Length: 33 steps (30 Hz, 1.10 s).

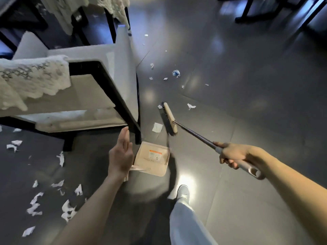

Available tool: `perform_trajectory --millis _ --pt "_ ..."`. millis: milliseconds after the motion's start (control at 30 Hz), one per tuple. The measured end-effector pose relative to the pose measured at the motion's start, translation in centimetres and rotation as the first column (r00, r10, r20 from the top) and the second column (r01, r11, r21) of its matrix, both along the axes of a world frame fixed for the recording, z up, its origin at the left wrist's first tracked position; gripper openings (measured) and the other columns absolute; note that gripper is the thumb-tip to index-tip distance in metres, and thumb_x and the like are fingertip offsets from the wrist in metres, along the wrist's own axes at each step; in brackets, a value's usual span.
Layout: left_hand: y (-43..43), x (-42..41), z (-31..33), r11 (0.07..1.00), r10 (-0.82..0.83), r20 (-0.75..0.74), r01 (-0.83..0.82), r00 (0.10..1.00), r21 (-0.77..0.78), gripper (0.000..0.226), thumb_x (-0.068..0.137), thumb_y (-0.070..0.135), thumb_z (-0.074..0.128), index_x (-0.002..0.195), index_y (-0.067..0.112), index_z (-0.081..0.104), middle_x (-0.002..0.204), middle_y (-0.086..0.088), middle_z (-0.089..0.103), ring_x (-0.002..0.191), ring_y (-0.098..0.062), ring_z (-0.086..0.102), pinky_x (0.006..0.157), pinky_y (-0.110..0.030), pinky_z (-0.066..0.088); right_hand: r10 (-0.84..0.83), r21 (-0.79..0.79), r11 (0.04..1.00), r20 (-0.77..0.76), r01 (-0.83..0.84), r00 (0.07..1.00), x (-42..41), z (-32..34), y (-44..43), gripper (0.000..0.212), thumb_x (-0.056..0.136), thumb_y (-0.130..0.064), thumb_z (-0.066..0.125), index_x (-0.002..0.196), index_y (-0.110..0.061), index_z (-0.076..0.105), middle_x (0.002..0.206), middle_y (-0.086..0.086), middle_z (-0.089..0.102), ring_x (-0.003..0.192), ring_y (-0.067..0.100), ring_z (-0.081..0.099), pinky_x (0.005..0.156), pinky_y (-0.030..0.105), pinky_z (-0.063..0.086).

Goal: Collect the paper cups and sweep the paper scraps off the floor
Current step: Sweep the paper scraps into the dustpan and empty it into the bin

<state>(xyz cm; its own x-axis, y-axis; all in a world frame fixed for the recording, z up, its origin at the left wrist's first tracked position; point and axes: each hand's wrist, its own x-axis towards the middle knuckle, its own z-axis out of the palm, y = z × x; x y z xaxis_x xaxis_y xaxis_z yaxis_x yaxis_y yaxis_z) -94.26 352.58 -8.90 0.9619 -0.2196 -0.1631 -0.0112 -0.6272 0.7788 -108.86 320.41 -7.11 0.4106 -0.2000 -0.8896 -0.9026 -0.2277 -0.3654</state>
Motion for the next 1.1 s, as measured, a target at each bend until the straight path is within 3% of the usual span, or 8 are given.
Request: perform_trajectory --millis 100,267,400,667,800,933,1000,1100 --pt "-3.8 2.4 0.2 0.996 -0.005 -0.049 0.001 0.999 -0.091 0.057 0.095 0.005 0.050 0.144 0.031 0.038 0.139 0.004 0.049 0.130 -0.018 0.047 0.108 -0.030 0.033 0.037 -0.011 0.999 0.045 -0.036 0.998 6.1 -1.2 -2.7 0.056 0.097 -0.006 0.035 0.149 -0.026 0.025 0.061 0.005 0.050 0.032 0.009 0.037 0.034 0.015 0.034" --pt "-6.2 5.2 -0.1 1.000 0.017 -0.009 -0.017 1.000 0.023 0.059 0.095 0.011 0.051 0.144 0.040 0.034 0.137 -0.006 0.054 0.118 -0.029 0.056 0.102 -0.043 0.044 0.171 -0.065 0.984 0.039 -0.169 0.984 9.0 -3.9 -2.8 0.052 0.097 -0.002 0.032 0.146 -0.020 0.029 0.080 0.013 0.051 0.046 0.013 0.041 0.034 0.017 0.035" --pt "-7.6 6.3 -0.5 0.999 0.007 0.037 -0.008 0.999 0.051 0.060 0.095 0.011 0.053 0.141 0.044 0.035 0.133 -0.006 0.057 0.112 -0.028 0.059 0.094 -0.035 0.046 0.160 0.020 0.987 -0.009 -0.160 0.987 9.5 -5.6 -4.0 0.054 0.095 0.001 0.033 0.143 -0.024 0.035 0.090 0.012 0.047 0.058 0.017 0.039 0.037 0.014 0.035" --pt "-7.7 7.3 -0.5 0.998 0.011 0.070 -0.016 0.997 0.066 0.058 0.094 0.011 0.054 0.141 0.041 0.038 0.128 -0.005 0.061 0.107 -0.028 0.063 0.091 -0.036 0.050 0.441 -0.061 0.891 -0.124 -0.450 0.889 12.4 -5.8 -3.5 0.047 0.081 0.002 0.035 0.125 -0.012 0.044 0.073 0.009 0.045 0.048 0.020 0.041 0.030 0.016 0.029" --pt "-8.6 8.4 -0.6 1.000 0.019 0.046 -0.019 0.999 0.003 0.057 0.093 0.009 0.055 0.141 0.036 0.042 0.132 -0.001 0.059 0.116 -0.019 0.058 0.096 -0.024 0.042 0.568 -0.047 0.808 -0.197 -0.587 0.799 12.0 -3.9 -2.5 0.056 0.087 0.001 0.049 0.139 -0.011 0.031 0.077 0.002 0.046 0.050 0.017 0.048 0.034 0.021 0.038" --pt "-10.0 10.0 -0.4 0.997 -0.054 0.036 0.056 0.998 -0.045 0.055 0.093 0.008 0.055 0.142 0.031 0.042 0.134 -0.002 0.057 0.118 -0.018 0.055 0.092 -0.006 0.035 0.515 0.048 0.855 -0.204 -0.517 0.832 9.5 -0.9 -4.0 0.077 0.085 0.008 0.041 0.151 -0.025 0.018 0.071 0.006 0.046 0.043 0.014 0.042 0.033 0.018 0.034" --pt "-10.2 10.5 -0.4 0.995 -0.082 0.031 0.084 0.996 -0.050 0.056 0.093 0.009 0.055 0.142 0.032 0.042 0.135 -0.001 0.056 0.116 -0.016 0.056 0.093 -0.010 0.037 0.415 0.098 0.910 -0.203 -0.403 0.887 7.7 0.6 -5.2 0.076 0.087 0.006 0.043 0.151 -0.030 0.021 0.055 0.004 0.046 0.037 0.011 0.037 0.034 0.017 0.032" --pt "-10.5 10.4 -0.5 0.984 -0.148 0.024 0.150 0.989 -0.100 0.056 0.093 0.008 0.056 0.142 0.033 0.041 0.123 0.009 0.056 0.103 0.010 0.053 0.080 0.003 0.037 0.171 0.124 0.981 -0.207 -0.147 0.963 4.6 2.4 -6.4 0.069 0.090 0.001 0.043 0.147 -0.035 0.029 0.046 -0.003 0.042 0.036 0.010 0.030 0.037 0.017 0.028"
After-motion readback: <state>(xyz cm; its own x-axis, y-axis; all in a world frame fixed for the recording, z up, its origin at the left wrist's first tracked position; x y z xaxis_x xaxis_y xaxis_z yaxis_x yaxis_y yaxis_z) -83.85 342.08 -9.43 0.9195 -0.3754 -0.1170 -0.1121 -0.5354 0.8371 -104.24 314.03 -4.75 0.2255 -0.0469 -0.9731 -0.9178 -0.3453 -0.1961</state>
